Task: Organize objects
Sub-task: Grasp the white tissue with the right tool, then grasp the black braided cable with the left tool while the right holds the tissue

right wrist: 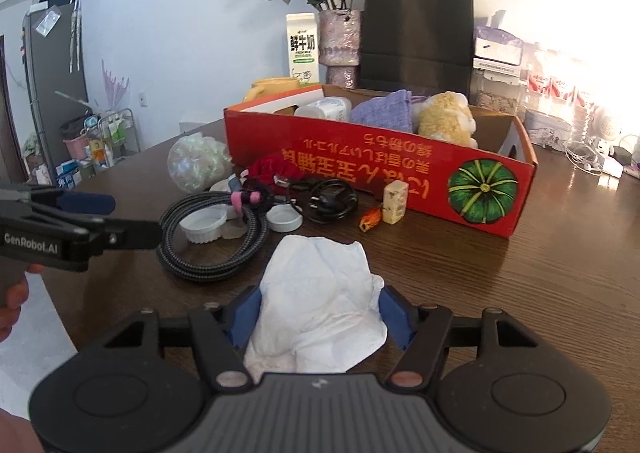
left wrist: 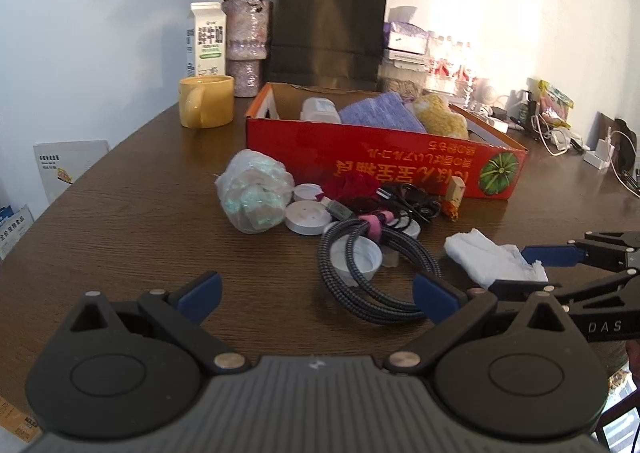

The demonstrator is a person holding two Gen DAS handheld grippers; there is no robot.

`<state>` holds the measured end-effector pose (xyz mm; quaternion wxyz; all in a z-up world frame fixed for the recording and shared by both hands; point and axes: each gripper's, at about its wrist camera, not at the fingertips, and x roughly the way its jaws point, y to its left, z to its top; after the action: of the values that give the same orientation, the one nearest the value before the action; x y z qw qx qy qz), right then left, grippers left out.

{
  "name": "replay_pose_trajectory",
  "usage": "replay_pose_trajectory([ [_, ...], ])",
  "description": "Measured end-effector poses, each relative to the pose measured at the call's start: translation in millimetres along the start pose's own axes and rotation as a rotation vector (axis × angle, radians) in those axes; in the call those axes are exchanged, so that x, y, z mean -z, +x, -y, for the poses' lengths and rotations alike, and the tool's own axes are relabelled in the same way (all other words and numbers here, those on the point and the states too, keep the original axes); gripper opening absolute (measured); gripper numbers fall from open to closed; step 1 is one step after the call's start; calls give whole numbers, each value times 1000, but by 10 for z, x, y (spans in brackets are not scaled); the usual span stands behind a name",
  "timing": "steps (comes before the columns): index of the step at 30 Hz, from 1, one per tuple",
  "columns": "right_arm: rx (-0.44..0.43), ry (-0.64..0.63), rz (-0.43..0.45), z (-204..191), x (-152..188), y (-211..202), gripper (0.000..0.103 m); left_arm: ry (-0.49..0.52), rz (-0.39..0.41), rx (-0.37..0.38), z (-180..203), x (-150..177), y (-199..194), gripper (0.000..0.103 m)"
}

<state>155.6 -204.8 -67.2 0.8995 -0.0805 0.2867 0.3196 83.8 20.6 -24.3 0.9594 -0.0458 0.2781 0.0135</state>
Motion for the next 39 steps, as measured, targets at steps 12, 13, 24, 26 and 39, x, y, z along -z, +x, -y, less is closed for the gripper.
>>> replay_pose_trajectory([
  [12,18,-10,-24,68,17,98,84,16,-20,1,87,-7,60,103],
  [13,19,-10,-22,70,23,108,88,17,-22,0,86,-8,64,103],
  [24,-8,0,24,126,24,30,66,83,-55,47,215,-110,150,103],
  [26,-4,3,32,152,24,9,65,101,-66,55,248,-147,175,103],
  [39,3,20,82,282,-6,-61,66,257,-210,60,521,-331,447,103],
])
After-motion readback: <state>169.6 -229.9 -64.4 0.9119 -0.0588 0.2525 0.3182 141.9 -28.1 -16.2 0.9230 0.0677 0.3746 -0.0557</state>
